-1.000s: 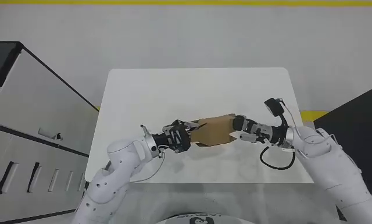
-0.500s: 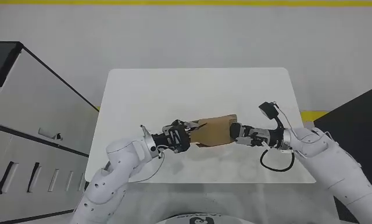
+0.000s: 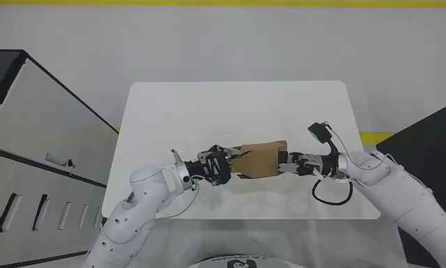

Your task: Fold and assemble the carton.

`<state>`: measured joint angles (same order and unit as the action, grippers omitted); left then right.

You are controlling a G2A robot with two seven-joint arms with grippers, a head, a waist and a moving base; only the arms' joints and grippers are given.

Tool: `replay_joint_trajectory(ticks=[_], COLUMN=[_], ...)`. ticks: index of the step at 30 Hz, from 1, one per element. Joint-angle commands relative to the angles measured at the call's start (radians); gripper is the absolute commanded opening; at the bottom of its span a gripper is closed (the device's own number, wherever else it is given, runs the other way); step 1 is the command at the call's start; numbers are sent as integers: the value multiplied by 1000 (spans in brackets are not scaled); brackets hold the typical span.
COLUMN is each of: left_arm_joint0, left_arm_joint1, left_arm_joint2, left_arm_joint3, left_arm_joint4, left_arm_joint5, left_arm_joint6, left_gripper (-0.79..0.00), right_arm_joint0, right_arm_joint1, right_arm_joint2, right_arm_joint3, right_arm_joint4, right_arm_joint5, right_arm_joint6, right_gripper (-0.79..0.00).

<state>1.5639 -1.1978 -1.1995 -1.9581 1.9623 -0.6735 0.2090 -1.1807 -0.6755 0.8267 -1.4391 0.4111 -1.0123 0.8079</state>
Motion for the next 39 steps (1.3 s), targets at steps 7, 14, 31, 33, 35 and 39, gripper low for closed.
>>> replay_joint_trajectory(ticks=[7,14,31,33,35,39], left_arm_joint0=[-9,-16,-25,-25,-25,-25], left_arm_joint1=[7,11,23,25,26,29], left_arm_joint2=[14,24,48,50,51,54], left_arm_joint3=[3,6,17,19,19,19], left_arm_joint4=[-13,-36,-60,-62,-64,-68], left_arm_joint5=[1,6,23,25,26,33], left_arm_joint6=[1,2,-13,-13,-13,-16], left_gripper=[-785,-785,-785,-785,-600,0], right_arm_joint0=[36,55,67,65,62,55], right_arm_joint1=[7,8,2,1,1,1], right_arm_joint2=[-44,-72,-108,-108,-107,-104], right_arm_joint3=[0,-3,-2,0,0,-3], right_arm_joint4=[11,21,42,44,46,37], right_arm_joint5=[0,0,0,0,0,0], right_arm_joint6=[0,0,0,0,0,0], right_gripper=[-496,-514,-785,-785,-785,-785])
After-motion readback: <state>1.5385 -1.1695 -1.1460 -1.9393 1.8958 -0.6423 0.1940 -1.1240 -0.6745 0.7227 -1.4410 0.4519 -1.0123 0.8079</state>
